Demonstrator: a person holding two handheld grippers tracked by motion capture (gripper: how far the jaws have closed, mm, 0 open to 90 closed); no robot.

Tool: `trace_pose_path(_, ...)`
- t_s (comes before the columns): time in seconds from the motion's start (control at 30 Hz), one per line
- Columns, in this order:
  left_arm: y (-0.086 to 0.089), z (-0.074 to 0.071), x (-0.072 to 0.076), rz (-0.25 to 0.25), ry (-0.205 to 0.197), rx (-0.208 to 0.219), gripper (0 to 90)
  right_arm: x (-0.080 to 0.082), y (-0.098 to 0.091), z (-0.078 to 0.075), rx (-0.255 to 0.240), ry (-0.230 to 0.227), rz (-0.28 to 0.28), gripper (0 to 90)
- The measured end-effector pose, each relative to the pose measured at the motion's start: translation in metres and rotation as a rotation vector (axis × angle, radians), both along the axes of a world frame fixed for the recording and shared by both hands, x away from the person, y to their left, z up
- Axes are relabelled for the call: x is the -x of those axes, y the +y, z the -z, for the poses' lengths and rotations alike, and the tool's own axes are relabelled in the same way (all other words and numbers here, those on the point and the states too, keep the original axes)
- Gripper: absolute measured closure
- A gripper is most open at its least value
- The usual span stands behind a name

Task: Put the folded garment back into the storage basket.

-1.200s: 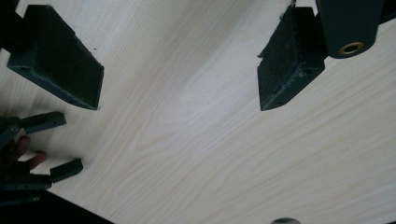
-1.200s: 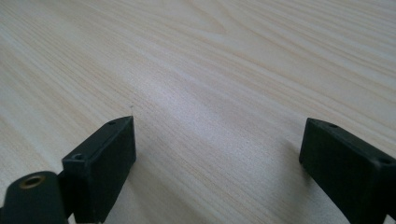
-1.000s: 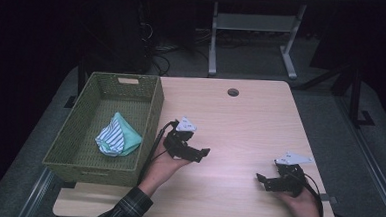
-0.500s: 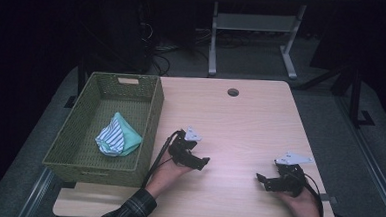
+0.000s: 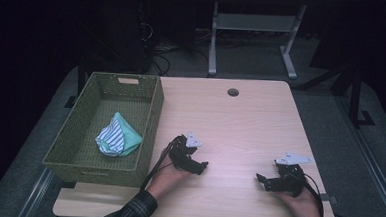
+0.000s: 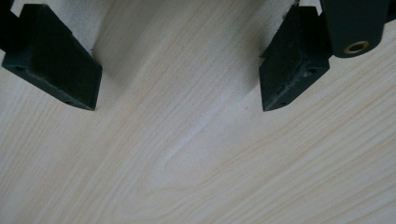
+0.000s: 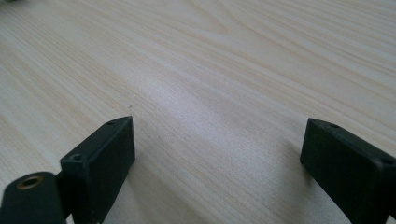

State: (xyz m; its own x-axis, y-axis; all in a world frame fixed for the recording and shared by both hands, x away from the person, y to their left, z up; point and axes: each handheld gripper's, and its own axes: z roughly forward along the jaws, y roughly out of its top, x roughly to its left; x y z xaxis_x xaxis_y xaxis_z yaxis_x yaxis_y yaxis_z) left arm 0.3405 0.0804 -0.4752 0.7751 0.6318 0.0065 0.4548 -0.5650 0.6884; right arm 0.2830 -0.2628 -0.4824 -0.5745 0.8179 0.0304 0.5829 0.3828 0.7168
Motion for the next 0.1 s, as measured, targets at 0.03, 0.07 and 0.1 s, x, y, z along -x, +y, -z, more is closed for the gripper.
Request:
trace_pose_path(0.03,0.0004,0.0014,0.0008,-0.002,-0.009,0.014,12.2,-0.0001,0.0000,0.0000,0.000,0.000,0.000,9.6)
trace_pose_path(0.07,0.0012,0.0029,0.0016,-0.002,-0.017,0.026,12.2,0.0000,0.0000,0.0000,0.000,0.000,0.000,9.6)
trace_pose_path(0.1,0.0019,0.0035,0.0015,0.004,-0.028,0.030,12.2,0.0000,0.0000,0.0000,0.000,0.000,0.000,9.6)
